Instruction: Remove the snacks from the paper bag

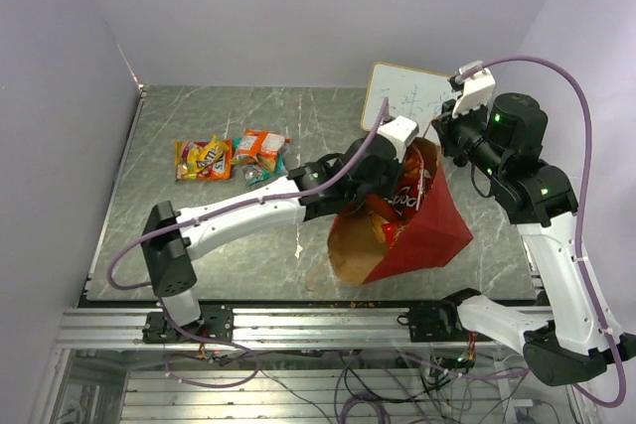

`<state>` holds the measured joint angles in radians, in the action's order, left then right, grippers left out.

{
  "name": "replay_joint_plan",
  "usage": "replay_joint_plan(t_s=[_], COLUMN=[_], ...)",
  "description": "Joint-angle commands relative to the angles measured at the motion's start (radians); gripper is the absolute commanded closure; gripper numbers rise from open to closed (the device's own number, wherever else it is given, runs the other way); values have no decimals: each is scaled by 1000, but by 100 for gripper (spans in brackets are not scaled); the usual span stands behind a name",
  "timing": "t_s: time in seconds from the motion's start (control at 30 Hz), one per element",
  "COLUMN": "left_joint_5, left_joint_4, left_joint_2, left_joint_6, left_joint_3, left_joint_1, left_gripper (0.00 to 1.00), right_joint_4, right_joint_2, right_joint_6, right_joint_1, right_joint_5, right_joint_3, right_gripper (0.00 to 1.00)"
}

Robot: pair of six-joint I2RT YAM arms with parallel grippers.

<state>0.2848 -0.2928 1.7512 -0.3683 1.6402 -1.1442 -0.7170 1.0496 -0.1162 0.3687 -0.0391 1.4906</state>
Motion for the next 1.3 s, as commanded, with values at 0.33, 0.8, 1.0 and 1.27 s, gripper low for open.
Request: replay_joint_plan(t_s=[0.33,0.8,1.0,1.27], left_joint_5=[24,560,663,293], left_joint_4=[-66,-80,-408,-822], left_joint_2=[-288,-433,-426,-417], left_joint_6=[70,189,1,-326], left_joint_3=[6,164,210,46], left_joint_1=[14,22,159,520], left_gripper=[93,93,93,93], right_joint_4=[162,172,167,156], right_joint_2=[-11,1,-3,2], right_joint_6=[-12,-3,-10,-17], right_joint_1=[1,1,1,1], right_joint_5=[-23,-1,-6,2], right_joint_3=[5,2,4,18], right_gripper=[100,100,100,100])
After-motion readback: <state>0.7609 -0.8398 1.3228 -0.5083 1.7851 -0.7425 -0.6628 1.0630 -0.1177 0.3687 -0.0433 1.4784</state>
